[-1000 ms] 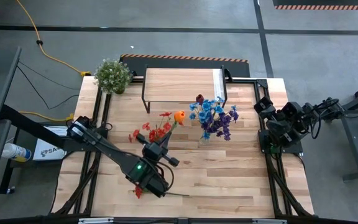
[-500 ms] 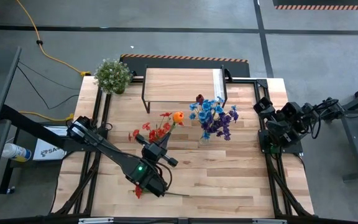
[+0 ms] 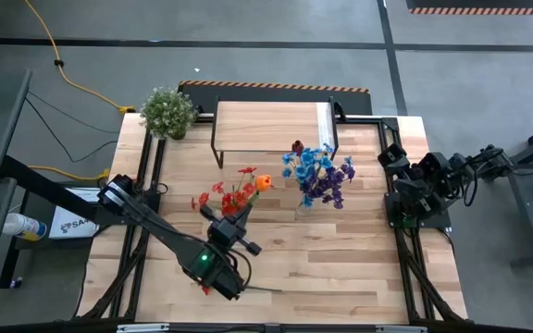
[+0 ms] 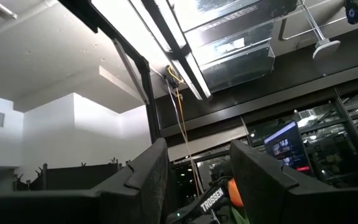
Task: Pick and place flowers into a vace then onto a shelf
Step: Put the orange tulip into the left transparent vase, then put the red flower into the left transparent vase
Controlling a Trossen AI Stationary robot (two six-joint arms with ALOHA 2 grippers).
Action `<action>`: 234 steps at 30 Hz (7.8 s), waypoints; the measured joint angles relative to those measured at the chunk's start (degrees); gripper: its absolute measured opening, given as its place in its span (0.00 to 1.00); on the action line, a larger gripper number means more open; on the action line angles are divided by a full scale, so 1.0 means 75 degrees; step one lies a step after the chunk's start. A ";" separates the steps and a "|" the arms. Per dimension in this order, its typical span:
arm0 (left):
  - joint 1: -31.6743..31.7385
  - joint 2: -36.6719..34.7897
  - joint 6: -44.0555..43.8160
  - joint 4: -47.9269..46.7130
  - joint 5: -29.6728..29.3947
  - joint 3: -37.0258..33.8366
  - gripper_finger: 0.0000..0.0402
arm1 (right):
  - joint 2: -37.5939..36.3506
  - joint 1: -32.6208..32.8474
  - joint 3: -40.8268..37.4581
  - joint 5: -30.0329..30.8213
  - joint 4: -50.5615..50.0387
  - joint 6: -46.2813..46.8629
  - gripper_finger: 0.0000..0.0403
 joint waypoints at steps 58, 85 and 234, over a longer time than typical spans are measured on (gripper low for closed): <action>-0.0653 0.0000 -0.0541 0.0178 0.1787 -0.0629 0.24 | 0.0000 0.0001 0.0000 -0.0114 0.0000 0.0141 0.41; -0.0968 -0.0003 -0.0544 -0.0447 0.2979 -0.0285 0.24 | 0.0000 -0.0001 0.0000 -0.0116 0.0000 -0.0005 0.41; -0.4674 -0.0114 -0.3601 0.4332 0.6668 -0.0256 0.24 | 0.9580 0.1648 0.7230 -0.1646 -0.5998 0.2774 0.41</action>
